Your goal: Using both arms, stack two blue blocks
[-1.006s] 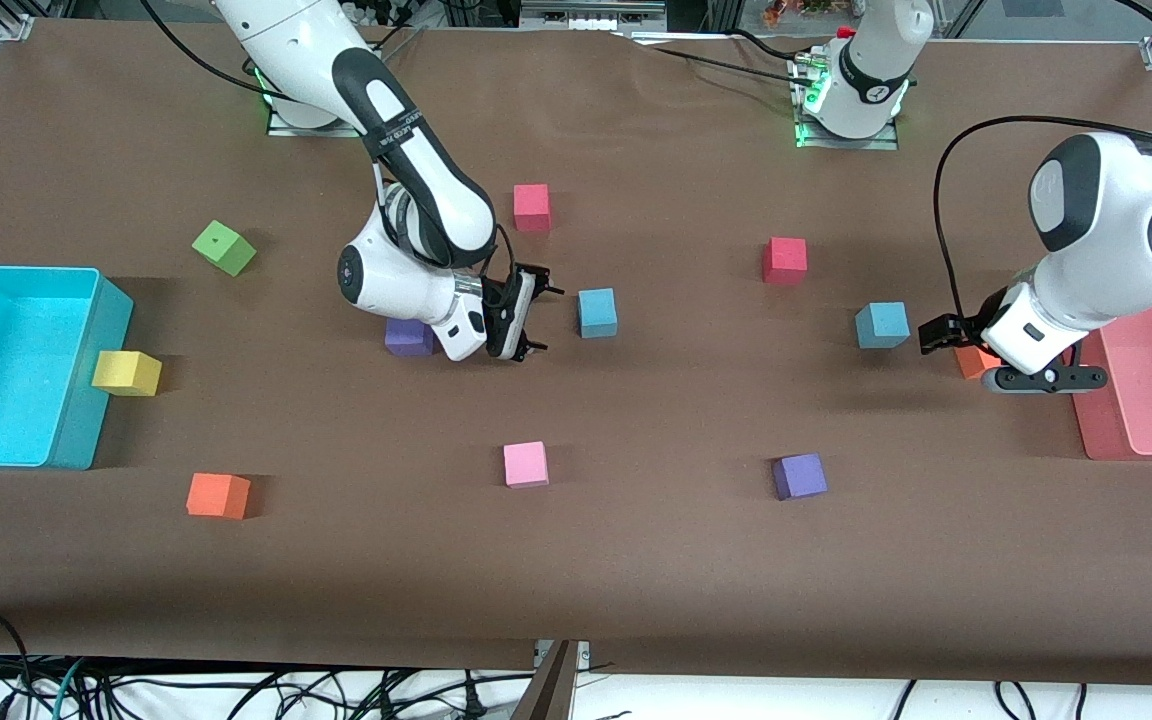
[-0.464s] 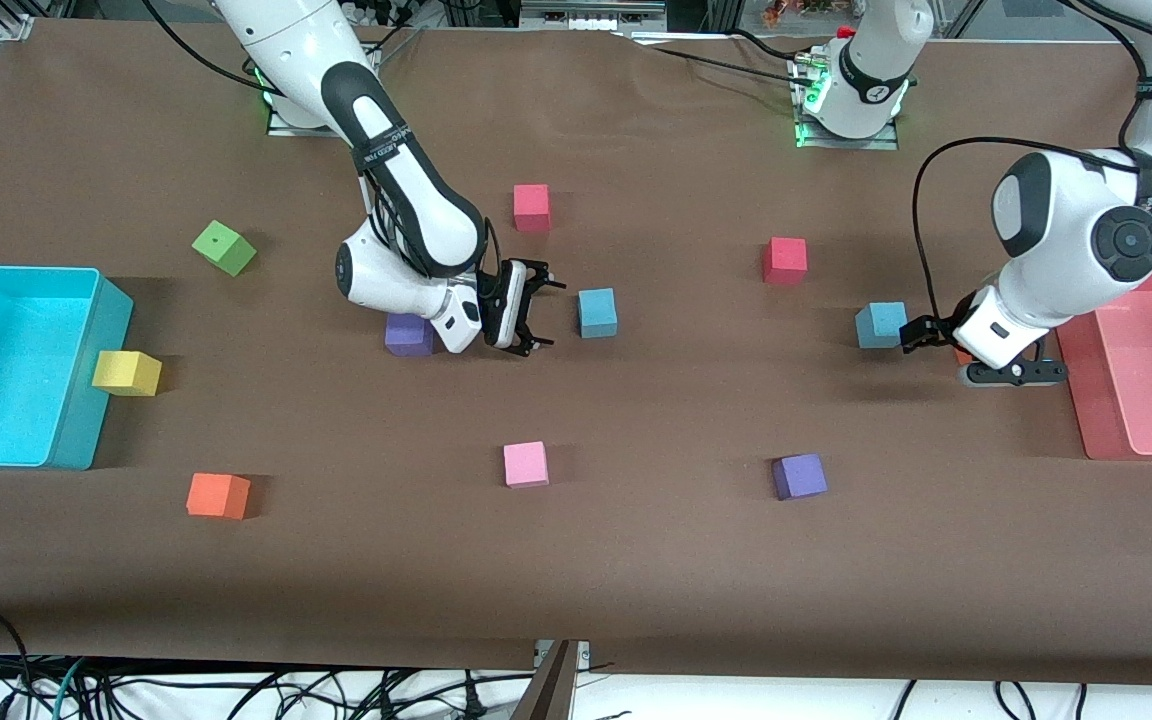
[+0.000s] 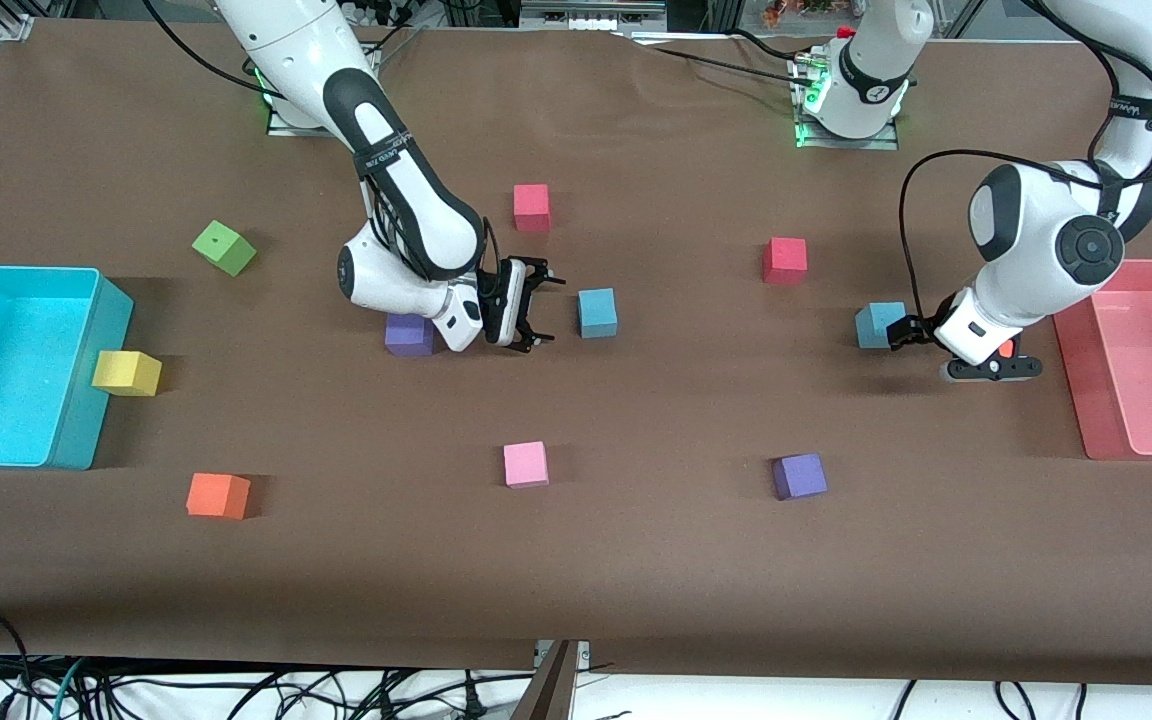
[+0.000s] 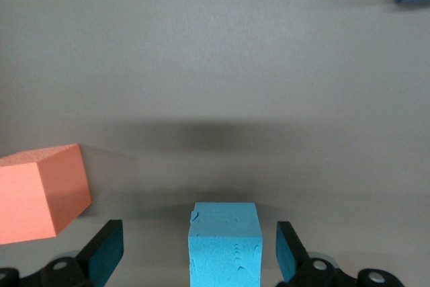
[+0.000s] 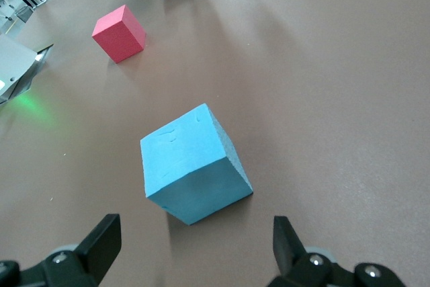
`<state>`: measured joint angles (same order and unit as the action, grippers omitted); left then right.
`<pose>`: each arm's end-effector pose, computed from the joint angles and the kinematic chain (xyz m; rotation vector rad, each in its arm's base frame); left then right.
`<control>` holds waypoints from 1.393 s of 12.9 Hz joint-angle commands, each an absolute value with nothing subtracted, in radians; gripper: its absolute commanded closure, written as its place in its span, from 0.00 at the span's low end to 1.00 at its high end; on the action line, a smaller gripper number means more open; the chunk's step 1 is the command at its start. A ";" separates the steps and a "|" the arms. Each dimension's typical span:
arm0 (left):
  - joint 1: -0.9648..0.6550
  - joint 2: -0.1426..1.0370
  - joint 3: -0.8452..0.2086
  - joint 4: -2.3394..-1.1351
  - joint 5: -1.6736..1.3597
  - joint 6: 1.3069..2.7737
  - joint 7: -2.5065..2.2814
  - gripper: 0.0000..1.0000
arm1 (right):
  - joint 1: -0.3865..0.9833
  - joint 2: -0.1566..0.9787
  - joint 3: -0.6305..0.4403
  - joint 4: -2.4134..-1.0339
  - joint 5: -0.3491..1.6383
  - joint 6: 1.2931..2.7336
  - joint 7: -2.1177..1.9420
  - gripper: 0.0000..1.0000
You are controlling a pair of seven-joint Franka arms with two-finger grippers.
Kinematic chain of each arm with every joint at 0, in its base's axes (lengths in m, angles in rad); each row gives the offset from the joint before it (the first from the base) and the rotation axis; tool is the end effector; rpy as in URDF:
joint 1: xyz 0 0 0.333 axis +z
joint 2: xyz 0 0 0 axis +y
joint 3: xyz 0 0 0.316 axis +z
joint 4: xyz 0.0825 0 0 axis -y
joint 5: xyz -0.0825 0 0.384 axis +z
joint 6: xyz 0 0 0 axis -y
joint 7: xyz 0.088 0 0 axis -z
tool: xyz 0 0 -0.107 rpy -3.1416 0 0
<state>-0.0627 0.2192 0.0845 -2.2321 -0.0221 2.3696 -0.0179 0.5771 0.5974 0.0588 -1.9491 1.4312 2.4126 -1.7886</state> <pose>0.5363 0.0116 0.2665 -3.1344 -0.0860 0.1267 0.4851 0.3644 0.1618 -1.9104 -1.3121 -0.4580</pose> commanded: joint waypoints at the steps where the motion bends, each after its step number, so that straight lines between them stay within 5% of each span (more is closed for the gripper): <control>1: -0.069 0.227 0.084 -2.266 0.003 2.387 -0.009 0.00 | 0.560 0.594 0.067 -1.953 1.456 2.390 -1.825 0.00; 11: -0.098 0.304 0.084 -2.316 -0.012 2.413 0.017 0.04 | 0.557 0.611 0.067 -1.944 1.456 2.376 -1.844 0.00; 14: -0.098 0.318 0.084 -2.316 -0.012 2.430 0.017 0.49 | 0.558 0.611 0.067 -1.944 1.456 2.376 -1.844 0.00; 15: -0.100 0.319 0.084 -2.315 -0.011 2.433 0.017 0.71 | 0.558 0.609 0.067 -1.944 1.456 2.376 -1.842 0.00; 17: -0.110 0.289 0.084 -2.307 -0.008 2.433 0.017 0.97 | 0.558 0.609 0.067 -1.944 1.456 2.376 -1.844 0.00; 18: -0.110 0.261 0.084 -2.306 -0.006 2.422 0.017 1.00 | 0.558 0.609 0.067 -1.944 1.456 2.376 -1.844 0.00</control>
